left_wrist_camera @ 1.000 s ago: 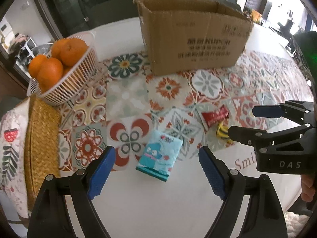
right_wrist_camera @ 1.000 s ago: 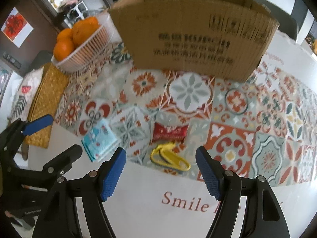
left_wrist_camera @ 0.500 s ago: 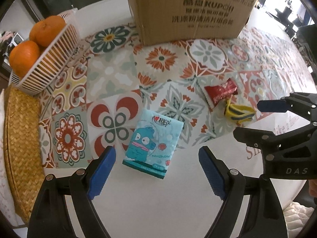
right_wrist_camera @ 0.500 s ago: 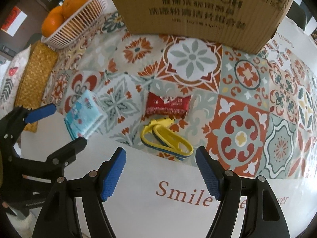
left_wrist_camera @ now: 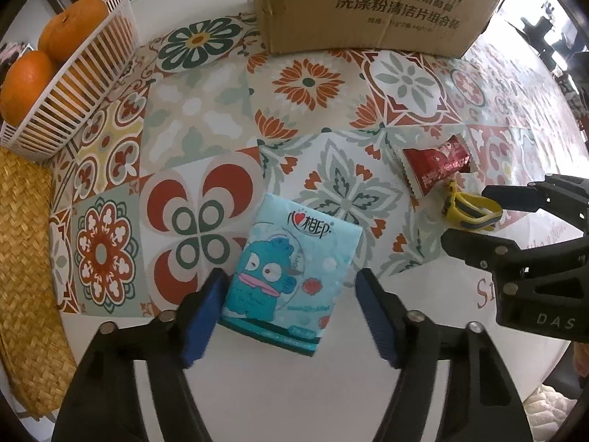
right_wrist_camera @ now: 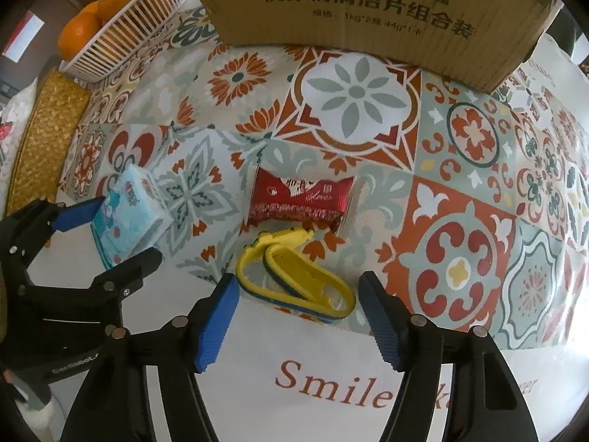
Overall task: Organize soft objects
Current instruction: 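Withdraw both tools and approach the blue tissue pack and yellow clip, then grasp the blue tissue pack with the left tool while the right tool grasps the yellow clip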
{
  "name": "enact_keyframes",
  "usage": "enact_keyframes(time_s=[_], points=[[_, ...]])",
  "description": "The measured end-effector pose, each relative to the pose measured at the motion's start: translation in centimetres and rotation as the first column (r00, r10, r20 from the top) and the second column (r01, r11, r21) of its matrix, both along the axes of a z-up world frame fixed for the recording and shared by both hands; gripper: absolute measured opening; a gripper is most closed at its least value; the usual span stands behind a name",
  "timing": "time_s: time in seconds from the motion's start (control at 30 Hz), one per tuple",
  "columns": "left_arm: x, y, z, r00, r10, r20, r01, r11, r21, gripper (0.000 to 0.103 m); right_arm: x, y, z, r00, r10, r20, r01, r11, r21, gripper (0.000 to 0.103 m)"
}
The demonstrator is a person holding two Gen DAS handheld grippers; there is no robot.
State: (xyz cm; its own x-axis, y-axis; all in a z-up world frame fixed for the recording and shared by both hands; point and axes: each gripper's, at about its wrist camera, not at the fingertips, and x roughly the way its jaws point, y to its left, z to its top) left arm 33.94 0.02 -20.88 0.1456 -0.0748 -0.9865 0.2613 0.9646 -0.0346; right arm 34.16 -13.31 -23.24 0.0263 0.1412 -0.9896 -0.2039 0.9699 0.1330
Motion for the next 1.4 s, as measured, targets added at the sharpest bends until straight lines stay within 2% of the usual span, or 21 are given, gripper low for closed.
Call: enact_keyframes(time_s=[0.07,0.2,0.23,0.33,0.53,0.8,1.07,1.4], points=[[0.1,0.0,-0.2,1.0,0.007,-0.007,-0.007,1.0,-0.008,0.058,0.0,0.0,0.0,1.0,-0.001,0.008,0.001,1.0,0.003,0.061],[-0.2,-0.4,-0.4,1.0,0.027,-0.011,-0.027,0.999,-0.041,0.057,-0.1,-0.5,0.2,1.0,-0.002,0.02,0.001,1.0,0.014,0.055],[-0.4,-0.5,-0.5,0.999,0.03,-0.01,-0.031,0.998,-0.047,0.057,-0.1,-0.7,0.3,1.0,-0.008,0.019,0.008,1.0,0.025,0.042],[-0.9,-0.8,-0.5,0.999,0.05,-0.011,-0.05,0.996,-0.079,0.057,-0.5,-1.4,0.6,1.0,-0.015,0.017,0.014,0.999,0.045,0.028],[-1.9,-1.0,-0.3,0.995,0.103,0.004,-0.102,0.988,-0.118,0.056,-1.3,-2.5,1.0,0.998,-0.056,0.026,0.054,0.995,0.087,0.025],[-3.0,-0.1,1.4,0.989,0.144,0.041,-0.137,0.979,-0.149,0.056,-2.2,-3.6,2.2,0.993,-0.094,0.067,0.085,0.988,0.127,0.023],[-3.2,-0.6,3.6,0.986,0.145,0.086,-0.13,0.978,-0.163,0.056,-2.9,-4.6,4.0,0.988,-0.114,0.1,0.098,0.982,0.16,0.023],[-2.6,-1.5,8.0,0.97,0.143,0.198,-0.107,0.977,-0.183,0.056,-3.2,-6.1,8.2,0.971,-0.153,0.182,0.117,0.974,0.194,0.023]])
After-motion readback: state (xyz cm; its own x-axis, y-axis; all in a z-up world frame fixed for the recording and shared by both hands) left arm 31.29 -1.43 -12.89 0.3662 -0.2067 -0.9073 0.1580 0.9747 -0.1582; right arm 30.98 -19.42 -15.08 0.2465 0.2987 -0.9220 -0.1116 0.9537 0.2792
